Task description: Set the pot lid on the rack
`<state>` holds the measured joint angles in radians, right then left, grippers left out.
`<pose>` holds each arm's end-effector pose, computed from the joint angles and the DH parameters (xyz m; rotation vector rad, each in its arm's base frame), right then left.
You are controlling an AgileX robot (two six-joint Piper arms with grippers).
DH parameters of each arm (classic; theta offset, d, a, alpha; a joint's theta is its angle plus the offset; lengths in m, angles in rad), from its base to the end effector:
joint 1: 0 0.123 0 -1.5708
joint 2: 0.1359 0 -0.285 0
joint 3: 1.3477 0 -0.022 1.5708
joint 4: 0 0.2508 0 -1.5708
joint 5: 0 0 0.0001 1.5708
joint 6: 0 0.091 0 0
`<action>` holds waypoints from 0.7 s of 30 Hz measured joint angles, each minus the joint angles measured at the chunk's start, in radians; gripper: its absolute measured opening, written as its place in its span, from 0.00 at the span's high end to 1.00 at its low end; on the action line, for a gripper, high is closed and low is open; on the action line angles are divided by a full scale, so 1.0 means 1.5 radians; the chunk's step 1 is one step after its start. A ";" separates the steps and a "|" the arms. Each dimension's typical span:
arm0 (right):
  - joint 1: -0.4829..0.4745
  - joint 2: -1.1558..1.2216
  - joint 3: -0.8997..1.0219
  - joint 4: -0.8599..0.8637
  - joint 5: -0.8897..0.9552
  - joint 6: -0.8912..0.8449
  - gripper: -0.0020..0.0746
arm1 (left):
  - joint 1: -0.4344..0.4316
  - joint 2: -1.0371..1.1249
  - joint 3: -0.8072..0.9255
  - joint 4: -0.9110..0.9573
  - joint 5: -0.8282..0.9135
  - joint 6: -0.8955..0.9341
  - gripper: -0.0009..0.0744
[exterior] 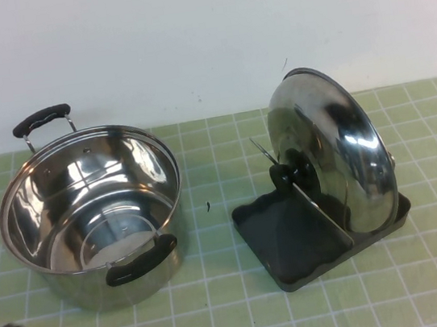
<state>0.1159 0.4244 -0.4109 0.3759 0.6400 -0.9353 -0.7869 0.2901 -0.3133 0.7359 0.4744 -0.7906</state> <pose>0.0807 0.0295 0.2697 -0.8818 1.8943 -0.0785 0.0700 -0.0306 0.2685 0.3917 1.7833 -0.3534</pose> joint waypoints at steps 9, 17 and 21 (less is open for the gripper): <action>0.000 0.000 0.000 0.004 0.001 0.000 0.97 | 0.248 -0.161 0.009 -0.244 0.042 0.247 0.99; 0.000 0.000 0.000 0.010 0.001 0.000 0.97 | 0.440 -0.201 0.138 -0.427 -0.091 0.353 0.99; 0.000 0.000 0.000 0.011 0.001 0.000 0.97 | 0.488 -0.202 0.201 -0.471 -0.115 0.362 0.99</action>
<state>0.1159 0.4244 -0.4109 0.3925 0.6414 -0.9353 -0.0548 -0.0126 -0.0119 0.0294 0.3025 -0.2478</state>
